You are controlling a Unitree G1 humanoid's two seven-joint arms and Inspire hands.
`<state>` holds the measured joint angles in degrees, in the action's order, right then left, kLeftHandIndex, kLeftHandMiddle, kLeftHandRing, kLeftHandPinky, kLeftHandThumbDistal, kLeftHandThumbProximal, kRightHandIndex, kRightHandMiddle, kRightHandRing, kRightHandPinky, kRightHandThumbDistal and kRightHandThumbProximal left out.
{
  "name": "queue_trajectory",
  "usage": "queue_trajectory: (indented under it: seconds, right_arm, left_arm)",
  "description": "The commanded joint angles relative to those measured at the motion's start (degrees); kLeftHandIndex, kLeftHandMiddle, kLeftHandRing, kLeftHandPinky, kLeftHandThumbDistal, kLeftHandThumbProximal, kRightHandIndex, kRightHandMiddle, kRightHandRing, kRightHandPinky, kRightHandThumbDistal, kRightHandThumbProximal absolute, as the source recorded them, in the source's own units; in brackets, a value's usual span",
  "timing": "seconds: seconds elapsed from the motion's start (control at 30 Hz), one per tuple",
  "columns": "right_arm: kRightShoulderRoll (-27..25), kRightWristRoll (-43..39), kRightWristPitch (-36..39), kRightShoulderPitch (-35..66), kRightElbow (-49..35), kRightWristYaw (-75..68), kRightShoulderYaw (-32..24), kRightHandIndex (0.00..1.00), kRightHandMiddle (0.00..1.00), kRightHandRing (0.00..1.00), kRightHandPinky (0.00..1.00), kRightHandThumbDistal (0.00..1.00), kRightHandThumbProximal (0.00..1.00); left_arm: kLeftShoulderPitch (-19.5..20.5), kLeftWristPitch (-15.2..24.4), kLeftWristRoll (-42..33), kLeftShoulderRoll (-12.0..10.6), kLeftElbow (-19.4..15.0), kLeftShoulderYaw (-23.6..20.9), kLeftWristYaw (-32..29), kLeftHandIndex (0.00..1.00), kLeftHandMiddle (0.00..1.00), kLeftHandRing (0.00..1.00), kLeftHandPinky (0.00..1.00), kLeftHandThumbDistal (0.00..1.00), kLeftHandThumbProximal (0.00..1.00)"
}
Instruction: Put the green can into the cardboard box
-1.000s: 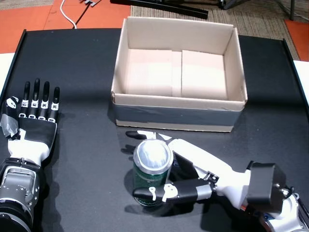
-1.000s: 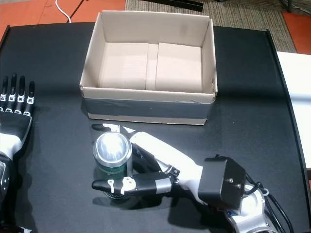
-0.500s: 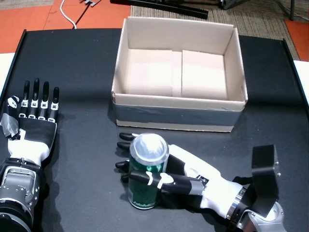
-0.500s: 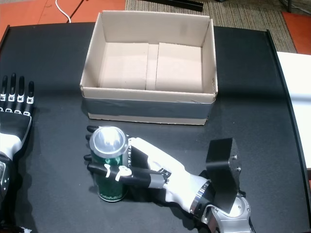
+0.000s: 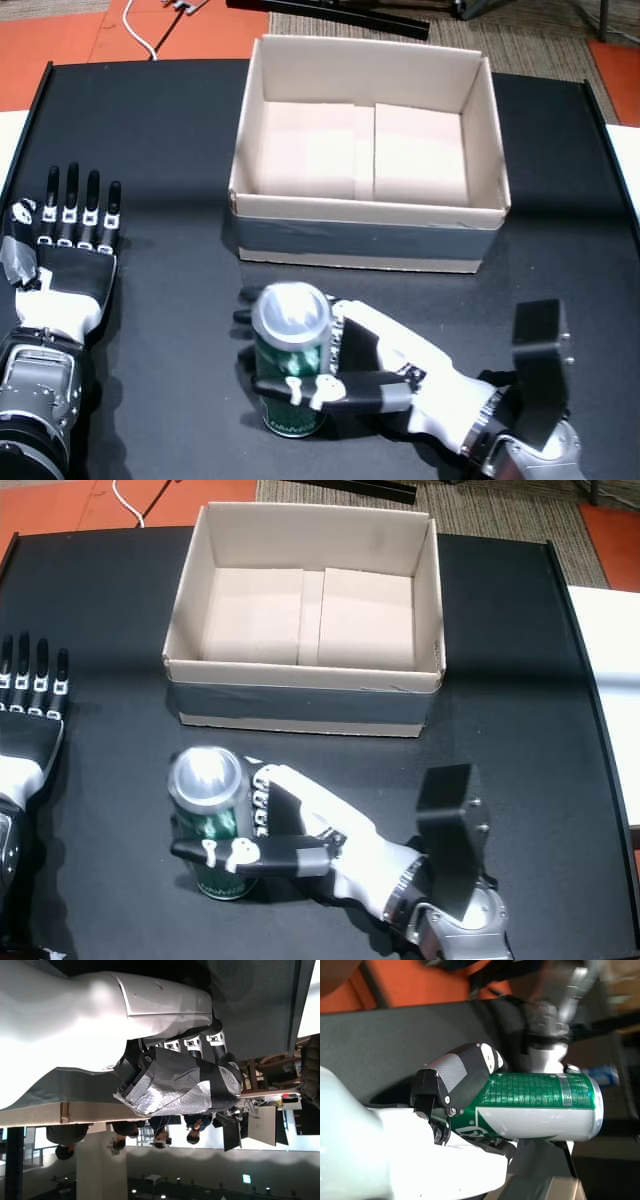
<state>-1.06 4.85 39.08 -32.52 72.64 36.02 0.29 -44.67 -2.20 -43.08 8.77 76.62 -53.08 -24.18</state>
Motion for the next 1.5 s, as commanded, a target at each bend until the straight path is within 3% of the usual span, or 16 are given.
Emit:
queue_trajectory:
  seconds: [0.0, 0.2, 0.27, 0.3, 0.43, 0.63, 0.7, 0.73, 0.8, 0.87, 0.97, 1.07, 1.13, 1.2, 1.3, 1.47]
  right_arm:
    - [-1.58, 2.56, 1.91, 1.82, 0.82, -4.31, 1.47, 0.04, 0.09, 0.15, 0.27, 0.37, 0.07]
    - [-3.94, 11.23, 9.68, 1.01, 1.26, -16.07, 7.25, 0.05, 0.08, 0.14, 0.24, 0.36, 0.09]
    - [-4.55, 13.5, 10.71, 0.6, 1.39, -19.66, 9.04, 0.0, 0.04, 0.1, 0.24, 0.28, 0.16]
    - [-4.69, 13.98, 10.97, 0.5, 1.49, -20.87, 9.48, 0.0, 0.03, 0.09, 0.25, 0.2, 0.14]
    - [-4.55, 12.81, 12.02, 0.4, 1.98, -21.35, 8.87, 0.0, 0.01, 0.08, 0.25, 0.08, 0.19]
    - [-5.69, 14.32, 12.34, -0.61, 1.75, -23.07, 10.17, 0.01, 0.01, 0.07, 0.24, 0.02, 0.16]
    - [-6.57, 15.89, 14.92, -1.44, 0.89, -25.05, 11.36, 0.11, 0.11, 0.16, 0.24, 0.07, 0.08]
    - [-7.09, 16.66, 16.7, -2.0, 0.31, -26.04, 11.92, 0.13, 0.12, 0.19, 0.25, 0.1, 0.1]
    - [-8.49, 19.09, 20.45, -3.35, -1.13, -29.2, 13.43, 0.12, 0.11, 0.2, 0.26, 0.16, 0.11]
    - [-9.92, 21.39, 25.05, -4.98, -2.86, -32.79, 14.46, 0.05, 0.04, 0.15, 0.25, 0.27, 0.08]
    - [-11.81, 25.78, 30.74, -8.11, -5.74, -40.75, 15.18, 0.0, 0.0, 0.08, 0.23, 0.37, 0.27]
    - [-13.34, 30.32, 34.11, -11.37, -8.29, -48.9, 15.2, 0.0, 0.0, 0.02, 0.23, 0.38, 0.4]
    - [-13.92, 32.54, 35.44, -12.95, -9.55, -54.22, 14.83, 0.0, 0.0, 0.01, 0.21, 0.43, 0.33]
    - [-14.45, 34.76, 36.08, -14.12, -10.35, -59.16, 14.77, 0.0, 0.01, 0.02, 0.2, 0.38, 0.29]
    - [-15.09, 37.01, 36.66, -15.58, -10.86, -64.47, 14.95, 0.0, 0.01, 0.01, 0.2, 0.4, 0.26]
    - [-16.29, 42.77, 35.82, -18.18, -11.86, -73.66, 16.23, 0.0, 0.01, 0.03, 0.21, 0.37, 0.23]
  left_arm:
    - [1.82, 0.26, -0.1, -0.45, 0.42, -0.12, 0.86, 0.55, 0.49, 0.53, 0.66, 0.39, 0.59]
    - [1.69, 0.17, -0.09, -0.66, 0.45, -0.41, 1.08, 0.54, 0.45, 0.51, 0.63, 0.44, 0.6]
    - [1.7, 0.22, 0.0, -0.7, 0.45, -0.34, 0.99, 0.54, 0.44, 0.5, 0.64, 0.45, 0.61]
    - [1.71, 0.3, 0.02, -0.73, 0.45, -0.33, 1.0, 0.54, 0.43, 0.5, 0.64, 0.47, 0.61]
    - [1.64, 0.23, -0.26, -0.78, 0.47, -0.58, 1.16, 0.54, 0.41, 0.49, 0.64, 0.49, 0.62]
    - [1.31, 0.45, -0.06, -0.99, 0.49, -0.29, 2.25, 0.54, 0.39, 0.5, 0.66, 0.49, 0.71]
    - [1.22, 0.64, -0.06, -1.09, 0.49, -0.27, 2.55, 0.56, 0.39, 0.5, 0.65, 0.48, 0.71]
    - [1.2, 0.66, -0.06, -1.11, 0.49, -0.26, 2.63, 0.56, 0.38, 0.5, 0.65, 0.48, 0.7]
    - [1.21, 0.46, -0.07, -1.08, 0.53, -0.26, 2.55, 0.55, 0.38, 0.5, 0.65, 0.5, 0.68]
    - [1.15, 0.38, 0.06, -1.06, 0.57, -0.17, 2.84, 0.55, 0.37, 0.49, 0.66, 0.5, 0.68]
    - [1.11, 0.38, 0.46, -1.05, 0.58, 0.2, 2.9, 0.55, 0.35, 0.46, 0.65, 0.48, 0.69]
    - [1.06, 0.35, 0.47, -1.08, 0.61, 0.35, 3.01, 0.56, 0.34, 0.46, 0.65, 0.47, 0.68]
    - [1.08, 0.28, 0.38, -1.08, 0.62, 0.42, 2.84, 0.57, 0.35, 0.47, 0.63, 0.46, 0.68]
    - [1.26, 0.15, 0.37, -1.04, 0.66, 0.5, 2.36, 0.57, 0.35, 0.46, 0.61, 0.48, 0.65]
    - [1.29, 0.11, 0.64, -1.01, 0.69, 0.94, 2.56, 0.55, 0.34, 0.44, 0.59, 0.48, 0.66]
    - [1.33, 0.13, 0.74, -1.04, 0.7, 1.19, 2.28, 0.55, 0.35, 0.47, 0.64, 0.46, 0.67]
